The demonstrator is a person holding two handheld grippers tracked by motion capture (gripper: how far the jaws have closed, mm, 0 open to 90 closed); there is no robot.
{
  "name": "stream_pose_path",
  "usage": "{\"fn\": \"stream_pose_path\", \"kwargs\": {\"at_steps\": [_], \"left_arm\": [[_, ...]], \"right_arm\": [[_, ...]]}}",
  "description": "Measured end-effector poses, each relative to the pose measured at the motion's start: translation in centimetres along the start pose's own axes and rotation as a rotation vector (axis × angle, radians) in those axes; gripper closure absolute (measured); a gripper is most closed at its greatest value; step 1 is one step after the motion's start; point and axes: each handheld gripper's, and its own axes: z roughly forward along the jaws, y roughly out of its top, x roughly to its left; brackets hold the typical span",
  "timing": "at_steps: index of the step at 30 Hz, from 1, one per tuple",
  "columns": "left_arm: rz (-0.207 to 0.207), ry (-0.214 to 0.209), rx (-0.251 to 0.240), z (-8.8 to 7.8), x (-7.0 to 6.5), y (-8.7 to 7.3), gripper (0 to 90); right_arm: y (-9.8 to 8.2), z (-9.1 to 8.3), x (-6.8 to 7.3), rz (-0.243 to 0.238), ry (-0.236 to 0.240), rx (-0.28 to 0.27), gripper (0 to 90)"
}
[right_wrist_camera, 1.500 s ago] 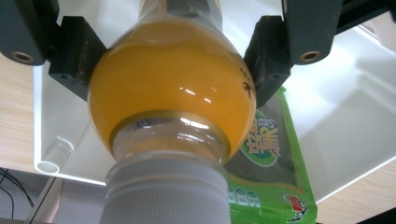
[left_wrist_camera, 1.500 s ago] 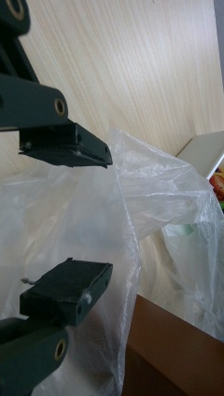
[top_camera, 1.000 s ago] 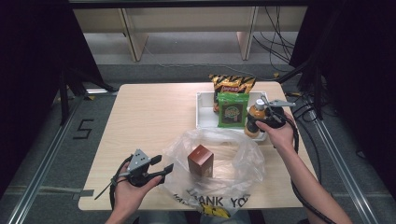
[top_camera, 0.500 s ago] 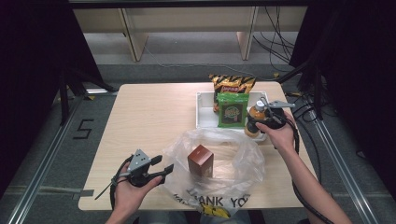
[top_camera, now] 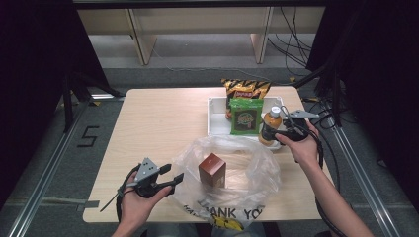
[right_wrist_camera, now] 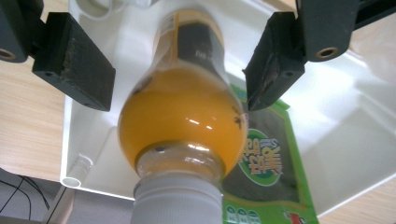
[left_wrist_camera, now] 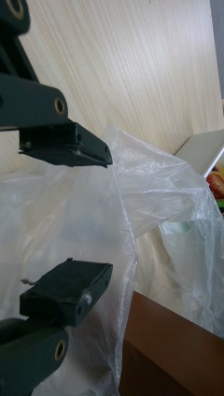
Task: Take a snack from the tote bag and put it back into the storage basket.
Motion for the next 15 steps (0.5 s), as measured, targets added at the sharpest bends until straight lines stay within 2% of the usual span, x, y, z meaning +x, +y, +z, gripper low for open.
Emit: {"fn": "stream_pose_path", "kwargs": {"at_steps": [1,2,4,5,6,9,10,11,15], "left_arm": [[0.000,-0.001,-0.002,0.0,0.0,0.0,40.5],[0.001,0.004,0.002,-0.1,0.0,0.0,40.5],[0.013,0.003,-0.001,-0.1,0.1,0.1,40.5],[0.013,0.002,-0.002,-0.1,0.1,0.1,40.5],[0.012,0.005,-0.003,-0.2,0.1,0.1,40.5],[0.014,0.006,-0.010,-0.2,0.1,0.1,40.5],[0.010,0.008,-0.011,-0.2,0.1,0.1,40.4],[0.011,0.007,-0.011,-0.2,0.1,0.1,40.5],[0.001,0.004,-0.012,-0.2,0.0,0.1,40.5]], "right_arm": [[-0.1,-0.2,0.1,-0.010,-0.012,-0.009,24.8],[-0.1,-0.4,0.1,-0.005,-0.003,-0.011,24.8],[-0.2,-0.8,0.7,0.026,-0.007,-0.022,24.9],[-0.2,-1.0,0.7,0.016,-0.010,-0.029,25.0],[-0.2,-1.5,0.7,-0.004,0.010,-0.004,25.2],[-0.4,-2.0,1.1,-0.004,0.017,-0.015,26.0],[-0.5,-2.1,1.3,-0.014,0.001,-0.033,26.7],[-0.5,-2.4,1.3,-0.028,0.023,-0.016,28.0],[-0.3,-3.2,1.8,-0.030,0.027,-0.054,31.3]]}}
